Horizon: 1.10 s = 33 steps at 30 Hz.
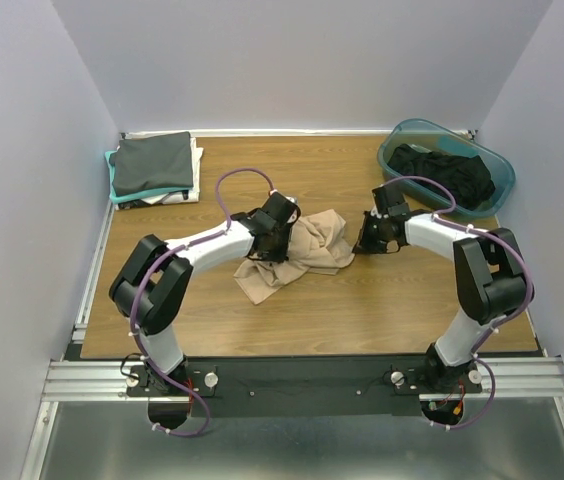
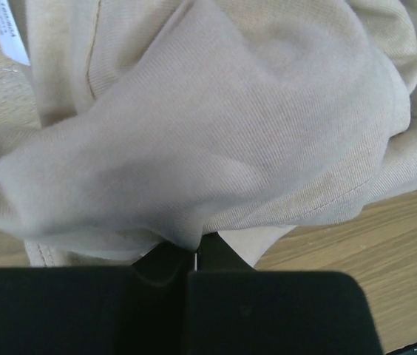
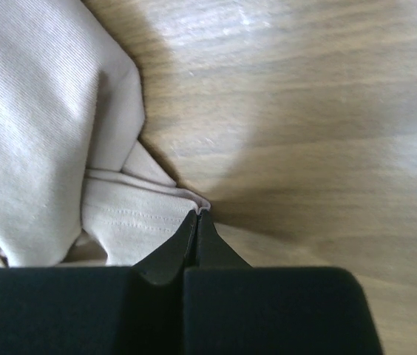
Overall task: Fold and stack the t-shirts
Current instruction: Flatten the tshirt out
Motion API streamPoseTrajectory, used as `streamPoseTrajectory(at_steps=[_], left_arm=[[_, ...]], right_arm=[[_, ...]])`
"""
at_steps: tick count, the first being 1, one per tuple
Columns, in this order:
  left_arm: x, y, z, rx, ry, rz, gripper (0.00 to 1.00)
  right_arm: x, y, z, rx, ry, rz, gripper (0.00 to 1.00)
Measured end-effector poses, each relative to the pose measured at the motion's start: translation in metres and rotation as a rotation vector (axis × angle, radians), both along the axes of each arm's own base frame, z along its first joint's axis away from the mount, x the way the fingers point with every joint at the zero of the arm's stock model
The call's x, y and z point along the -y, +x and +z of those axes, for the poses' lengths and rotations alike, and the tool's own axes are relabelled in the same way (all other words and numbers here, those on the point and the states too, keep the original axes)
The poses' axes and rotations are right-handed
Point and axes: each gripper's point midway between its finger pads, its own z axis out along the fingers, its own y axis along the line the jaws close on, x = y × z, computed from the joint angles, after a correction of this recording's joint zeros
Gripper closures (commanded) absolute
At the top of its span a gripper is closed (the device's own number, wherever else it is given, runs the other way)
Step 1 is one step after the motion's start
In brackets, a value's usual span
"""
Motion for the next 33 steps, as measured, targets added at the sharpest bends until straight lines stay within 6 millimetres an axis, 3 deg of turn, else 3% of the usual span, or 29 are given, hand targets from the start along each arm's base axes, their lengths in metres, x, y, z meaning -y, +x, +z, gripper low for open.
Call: streamPoseTrajectory(at_steps=[4, 8, 11, 14, 18, 22, 24, 26, 30, 33], left_arm=[[-0.003, 0.008, 0.025, 0.037, 0.016, 0.017, 1.00], [-0.002, 0.025, 0.074, 0.125, -0.018, 0.037, 1.00], [-0.009, 0.041, 0.124, 0.225, -0.059, 0.072, 1.00], [-0.026, 0.049, 0.145, 0.270, -0.054, 0.111, 1.00], [-0.066, 0.059, 0.157, 0.299, -0.013, 0.191, 1.00], [-0.124, 0.079, 0.169, 0.334, 0.033, 0.313, 1.00], [-0.148, 0.090, 0.186, 0.368, 0.053, 0.359, 1.00], [-0.157, 0.100, 0.209, 0.414, 0.052, 0.377, 1.00], [-0.175, 0.126, 0.299, 0.616, 0.000, 0.421, 1.00], [-0.198, 0.132, 0.363, 0.766, -0.028, 0.476, 1.00]], right_arm=[[0.007, -0.003, 0.009, 0.008, -0.028, -0.017, 1.00], [0.014, -0.003, 0.033, 0.055, -0.047, -0.035, 1.00], [0.019, 0.005, 0.060, 0.120, -0.065, -0.052, 1.00], [0.025, 0.011, 0.083, 0.170, -0.088, -0.069, 1.00], [0.040, 0.025, 0.123, 0.248, -0.119, -0.106, 0.99], [0.067, 0.046, 0.178, 0.345, -0.151, -0.169, 1.00], [0.083, 0.059, 0.209, 0.409, -0.164, -0.204, 1.00], [0.099, 0.068, 0.237, 0.465, -0.177, -0.238, 0.99], [0.126, 0.084, 0.313, 0.612, -0.204, -0.300, 0.99], [0.136, 0.086, 0.365, 0.719, -0.219, -0.328, 1.00]])
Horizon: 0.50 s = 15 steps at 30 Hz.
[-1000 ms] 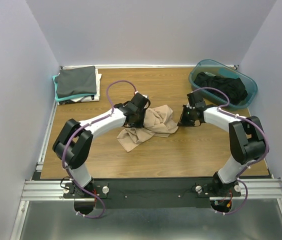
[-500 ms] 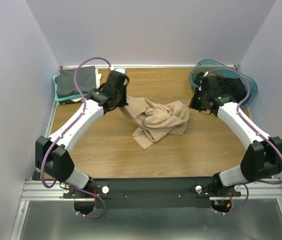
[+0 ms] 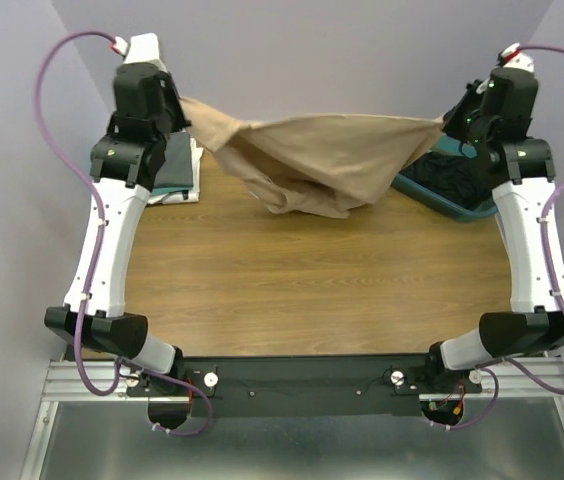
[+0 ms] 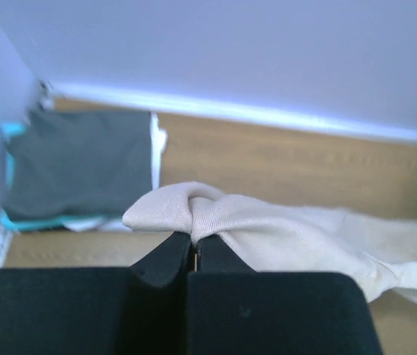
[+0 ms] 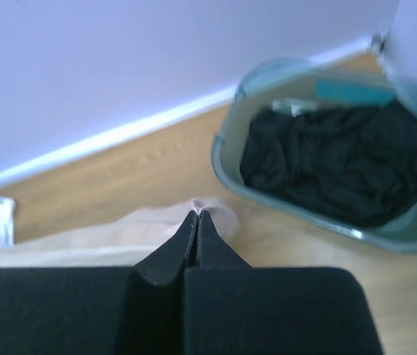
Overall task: Fold and stack the t-shirts
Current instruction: Flatten the tshirt out
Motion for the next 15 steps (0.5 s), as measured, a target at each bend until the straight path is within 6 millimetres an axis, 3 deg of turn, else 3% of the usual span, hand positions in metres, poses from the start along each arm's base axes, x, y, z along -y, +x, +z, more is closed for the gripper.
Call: streamPoseTrajectory(at_steps=[3, 5, 11, 15], left_arm=[[-0.026, -0.006, 0.048, 0.132, 0.000, 0.061, 1.00], [-0.034, -0.016, 0.063, 0.180, 0.006, 0.084, 1.00], [-0.046, -0.062, 0.080, 0.276, 0.009, 0.102, 1.00], [-0.050, -0.093, 0.111, 0.390, -0.006, 0.093, 1.00]], right_arm=[[0.006, -0.007, 0.046, 0.106, -0.019, -0.018, 1.00], [0.009, -0.014, 0.061, 0.142, -0.026, -0.030, 1.00], [0.023, -0.059, 0.102, 0.234, -0.066, -0.073, 1.00], [0.028, -0.088, 0.127, 0.305, -0.076, -0.085, 1.00]])
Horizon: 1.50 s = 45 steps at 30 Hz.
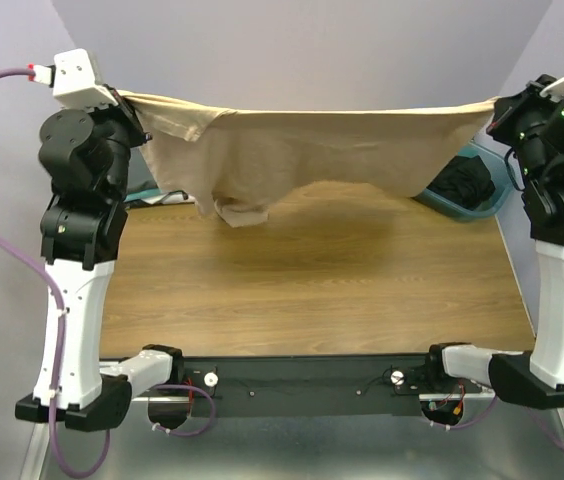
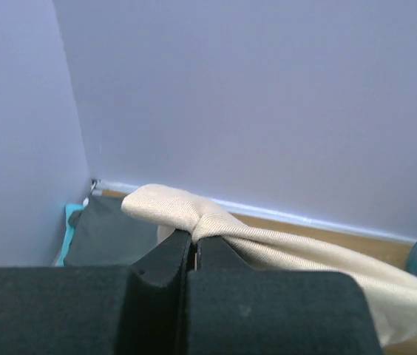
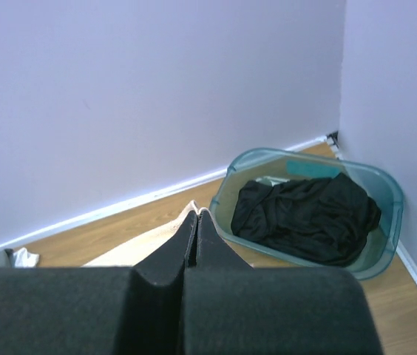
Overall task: Fold and stack the t-shirts
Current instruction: Flatten the tshirt out
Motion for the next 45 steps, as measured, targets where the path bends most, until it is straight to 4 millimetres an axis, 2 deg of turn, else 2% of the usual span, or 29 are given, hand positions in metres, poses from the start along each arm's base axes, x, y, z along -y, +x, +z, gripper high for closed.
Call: streamPoseTrajectory(at_steps=[2, 4, 7, 8, 10, 12, 15, 18, 21, 23, 26, 28, 32, 36, 37, 41, 45], left_arm=[[0.002, -0.008, 0.014, 0.050, -0.004, -0.021, 1.00], [0.007, -0.007, 0.022, 0.080, -0.003, -0.048, 1.00], [0.018, 0.007, 0.026, 0.092, 0.002, -0.094, 1.00], [0.021, 0.012, 0.026, 0.089, 0.004, -0.106, 1.00], [0.030, 0.034, 0.018, 0.061, 0.013, -0.136, 1.00], [0.038, 0.059, 0.006, 0.021, 0.022, -0.163, 1.00], [0.049, 0.090, -0.017, -0.043, 0.037, -0.195, 1.00], [0.057, 0.113, -0.027, -0.079, 0.049, -0.224, 1.00], [0.061, 0.121, -0.018, -0.070, 0.054, -0.238, 1.00], [0.062, 0.119, 0.001, -0.033, 0.054, -0.242, 1.00], [0.060, 0.109, 0.027, 0.029, 0.058, -0.244, 1.00], [0.058, 0.094, 0.047, 0.080, 0.064, -0.240, 1.00], [0.051, 0.063, 0.064, 0.145, 0.087, -0.230, 1.00], [0.038, 0.014, 0.073, 0.220, 0.130, -0.202, 1.00], [0.036, 0.008, 0.073, 0.226, 0.135, -0.198, 1.00], [0.024, -0.045, 0.092, 0.316, 0.164, -0.173, 1.00], [0.014, -0.101, 0.114, 0.420, 0.185, -0.155, 1.00]], right_arm=[[0.001, -0.009, 0.009, 0.026, -0.001, 0.000, 1.00], [0.001, -0.009, 0.009, 0.027, -0.002, 0.000, 1.00], [0.000, 0.003, 0.001, 0.005, -0.003, 0.000, 1.00], [-0.001, 0.012, -0.006, -0.012, -0.005, 0.000, 1.00], [-0.002, 0.031, -0.023, -0.052, -0.008, 0.000, 1.00], [-0.004, 0.057, -0.051, -0.123, -0.015, 0.000, 1.00], [-0.006, 0.087, -0.081, -0.194, -0.030, 0.002, 1.00], [-0.008, 0.110, -0.099, -0.239, -0.040, 0.004, 0.99], [-0.009, 0.121, -0.094, -0.226, -0.040, 0.006, 1.00], [-0.010, 0.121, -0.079, -0.189, -0.036, 0.008, 1.00], [-0.009, 0.115, -0.049, -0.112, -0.030, 0.008, 1.00], [-0.009, 0.106, -0.032, -0.068, -0.027, 0.008, 1.00], [-0.007, 0.080, -0.009, -0.003, -0.032, 0.010, 1.00], [-0.003, 0.038, 0.011, 0.065, -0.042, 0.013, 1.00], [-0.002, 0.023, 0.017, 0.087, -0.042, 0.013, 1.00], [0.002, -0.021, 0.039, 0.178, -0.053, 0.010, 1.00], [0.006, -0.063, 0.049, 0.241, -0.062, 0.007, 0.99]])
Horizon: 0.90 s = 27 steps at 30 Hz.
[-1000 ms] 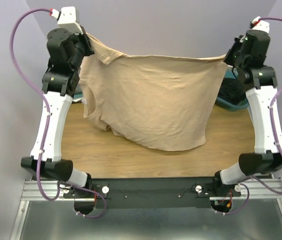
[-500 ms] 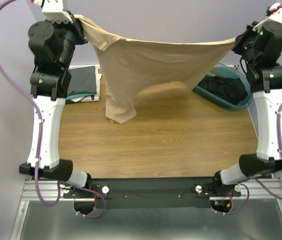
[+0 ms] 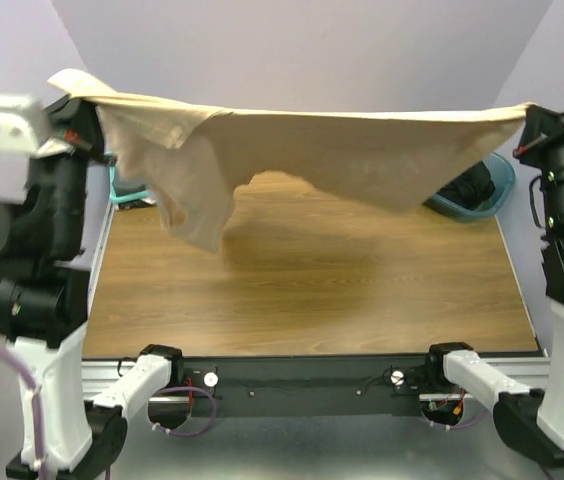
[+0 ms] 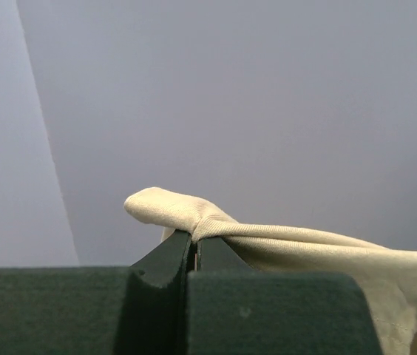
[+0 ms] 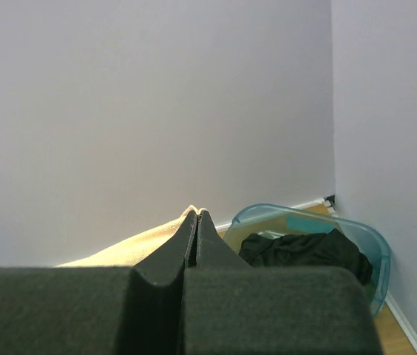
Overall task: Fold and stack the t-shirts
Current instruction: Flatten the tshirt out
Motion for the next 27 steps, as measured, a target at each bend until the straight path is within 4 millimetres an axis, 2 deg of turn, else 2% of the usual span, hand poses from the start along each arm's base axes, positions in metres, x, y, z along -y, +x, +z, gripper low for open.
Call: streamPoseTrajectory(at_steps=[3, 4, 8, 12, 15, 17, 18, 20, 22, 23, 24, 25, 26, 27], left_arm=[[-0.005, -0.034, 0.011, 0.054, 0.008, 0.003, 1.00], [-0.008, -0.052, 0.020, 0.088, 0.012, 0.002, 1.00], [-0.010, -0.092, 0.049, 0.179, 0.025, -0.010, 1.00], [0.000, -0.104, 0.062, 0.214, 0.053, -0.065, 1.00], [0.012, -0.089, 0.056, 0.192, 0.083, -0.114, 1.00], [0.024, -0.057, 0.038, 0.135, 0.099, -0.154, 1.00], [0.031, -0.033, 0.023, 0.084, 0.106, -0.172, 1.00], [0.044, 0.021, -0.012, -0.024, 0.118, -0.199, 1.00], [0.056, 0.083, -0.060, -0.158, 0.131, -0.217, 1.00], [0.063, 0.122, -0.097, -0.254, 0.138, -0.226, 0.99], [0.072, 0.167, -0.145, -0.371, 0.146, -0.236, 0.93], [0.077, 0.195, -0.177, -0.446, 0.151, -0.244, 0.73], [0.083, 0.227, -0.222, -0.544, 0.161, -0.253, 0.63], [0.089, 0.253, -0.267, -0.639, 0.175, -0.265, 0.54]], right_arm=[[0.002, -0.027, 0.008, 0.046, 0.004, 0.001, 0.99], [0.003, -0.036, 0.012, 0.067, 0.005, 0.002, 1.00], [0.004, -0.064, 0.032, 0.141, 0.012, 0.008, 1.00], [0.004, -0.071, 0.042, 0.170, 0.027, 0.011, 1.00], [0.003, -0.063, 0.038, 0.162, 0.046, 0.012, 1.00], [0.005, -0.046, 0.021, 0.115, 0.055, -0.005, 1.00], [0.005, -0.036, 0.012, 0.091, 0.057, -0.014, 1.00], [0.009, -0.001, -0.027, -0.005, 0.055, -0.054, 1.00], [0.012, 0.038, -0.074, -0.115, 0.043, -0.091, 1.00], [0.013, 0.056, -0.097, -0.167, 0.036, -0.103, 1.00], [0.013, 0.075, -0.123, -0.227, 0.026, -0.114, 1.00], [0.012, 0.108, -0.170, -0.327, 0.009, -0.126, 1.00], [0.011, 0.124, -0.200, -0.392, -0.002, -0.129, 1.00], [0.010, 0.144, -0.242, -0.486, -0.018, -0.133, 1.00]])
